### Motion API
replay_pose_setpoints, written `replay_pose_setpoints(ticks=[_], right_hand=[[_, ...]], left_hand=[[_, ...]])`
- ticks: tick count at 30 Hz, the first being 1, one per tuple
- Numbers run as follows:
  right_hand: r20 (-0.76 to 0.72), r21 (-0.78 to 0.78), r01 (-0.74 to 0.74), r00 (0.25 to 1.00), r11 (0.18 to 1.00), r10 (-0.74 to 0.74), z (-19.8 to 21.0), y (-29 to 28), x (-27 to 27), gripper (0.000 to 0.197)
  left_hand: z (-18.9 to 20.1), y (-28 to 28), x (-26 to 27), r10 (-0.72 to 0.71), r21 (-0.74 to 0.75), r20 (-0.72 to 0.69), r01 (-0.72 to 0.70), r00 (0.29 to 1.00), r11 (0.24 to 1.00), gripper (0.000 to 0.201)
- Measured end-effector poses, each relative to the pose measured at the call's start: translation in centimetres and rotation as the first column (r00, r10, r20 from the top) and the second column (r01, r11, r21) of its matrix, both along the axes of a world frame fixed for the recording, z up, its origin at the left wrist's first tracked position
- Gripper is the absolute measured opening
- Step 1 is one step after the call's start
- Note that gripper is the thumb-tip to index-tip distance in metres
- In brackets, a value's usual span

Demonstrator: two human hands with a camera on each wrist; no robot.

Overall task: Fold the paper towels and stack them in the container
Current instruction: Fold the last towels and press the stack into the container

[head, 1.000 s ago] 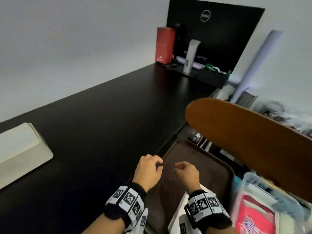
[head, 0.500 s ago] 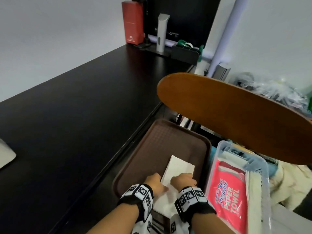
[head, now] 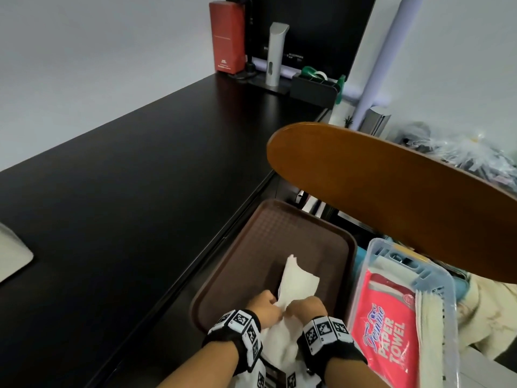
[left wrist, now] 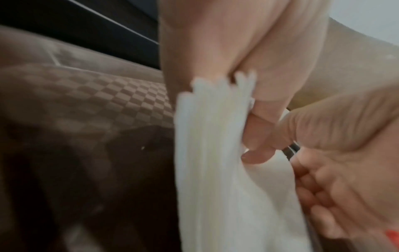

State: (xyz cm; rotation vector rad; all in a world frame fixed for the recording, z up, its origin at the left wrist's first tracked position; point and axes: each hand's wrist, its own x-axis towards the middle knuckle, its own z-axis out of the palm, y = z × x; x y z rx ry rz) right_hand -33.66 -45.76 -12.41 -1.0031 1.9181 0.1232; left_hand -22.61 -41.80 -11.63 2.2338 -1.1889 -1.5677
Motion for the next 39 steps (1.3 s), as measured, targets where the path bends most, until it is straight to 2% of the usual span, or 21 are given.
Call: replay_pose_setpoints(ticks=[2,6,7,9,12,14,17,19,20,22,24,26,28,32,35,39], right_hand=[[0.07,0.002,0.035,0.997,0.999,-0.035,0.7,-0.5,0.6,0.05],[0.276,-0.133,0.123,0.958,0.984,-0.082,0.2,-2.2,1.8,0.085],[0.37,-0.146,0.172,0.923,0.974,-0.108,0.9,-2.5,2.4,0.083],[0.538,-0.129,0.229,0.833,0.965,-0.126,4.1,-2.4,4.0,0.066],[0.73,-0.135,0.082,0.682,0.987,0.043,8.0,-2.8,6.4,0.052],[0.792,-0.188,-0.03,0.586,0.982,0.17,10.4,-3.0,8.5,0.043],[0.755,-0.304,-0.133,0.57,0.943,0.323,12.9,-3.8,12.5,0.044],[0.675,-0.383,-0.259,0.578,0.887,0.459,14.2,-4.2,15.8,0.044],[0.618,-0.42,-0.327,0.58,0.846,0.531,14.7,-4.2,17.4,0.04],[0.517,-0.463,-0.452,0.561,0.762,0.647,15.6,-3.9,20.7,0.036],[0.475,-0.486,-0.519,0.518,0.703,0.711,16.2,-3.4,24.0,0.034],[0.474,-0.504,-0.525,0.496,0.686,0.728,16.6,-2.6,27.2,0.035],[0.491,-0.531,-0.499,0.478,0.685,0.729,16.9,-1.7,30.4,0.037],[0.569,-0.584,-0.372,0.446,0.721,0.691,17.7,0.8,36.8,0.04],[0.64,-0.603,-0.292,0.378,0.742,0.669,18.5,3.1,41.3,0.042],[0.681,-0.618,-0.28,0.277,0.735,0.678,19.5,6.2,46.3,0.041]], left_hand=[[0.6,-0.4,0.6,0.081,-0.055,-0.056,-0.084,0.995,0.995,0.035],[2.8,-1.5,2.8,0.238,-0.118,-0.19,-0.262,0.953,0.958,0.032],[3.6,-1.7,3.6,0.273,-0.15,-0.222,-0.31,0.936,0.939,0.029],[5.6,-2.1,5.1,0.333,-0.216,-0.313,-0.408,0.89,0.887,0.023],[9.1,-2.3,7.9,0.401,-0.247,-0.514,-0.578,0.759,0.778,0.022],[11.0,-2.0,10.5,0.422,-0.254,-0.617,-0.676,0.664,0.692,0.024],[13.4,-0.9,14.8,0.4,-0.23,-0.763,-0.791,0.508,0.567,0.031],[15.0,0.3,18.0,0.328,-0.247,-0.83,-0.825,0.451,0.509,0.048],[15.8,1.1,19.7,0.304,-0.28,-0.834,-0.828,0.461,0.485,0.052],[17.5,2.9,23.2,0.312,-0.362,-0.802,-0.831,0.509,0.423,0.046],[18.8,5.0,26.9,0.376,-0.398,-0.785,-0.865,0.493,0.306,0.035],[20.0,7.5,30.5,0.441,-0.43,-0.772,-0.887,0.457,0.168,0.031],[20.8,10.3,33.6,0.539,-0.492,-0.707,-0.866,0.457,0.089,0.029],[20.9,16.5,38.3,0.712,-0.622,-0.503,-0.777,0.491,0.096,0.02],[20.3,20.4,41.0,0.794,-0.662,-0.424,-0.747,0.437,0.058,0.022],[19.4,23.6,43.4,0.854,-0.667,-0.407,-0.744,0.326,-0.034,0.025]])
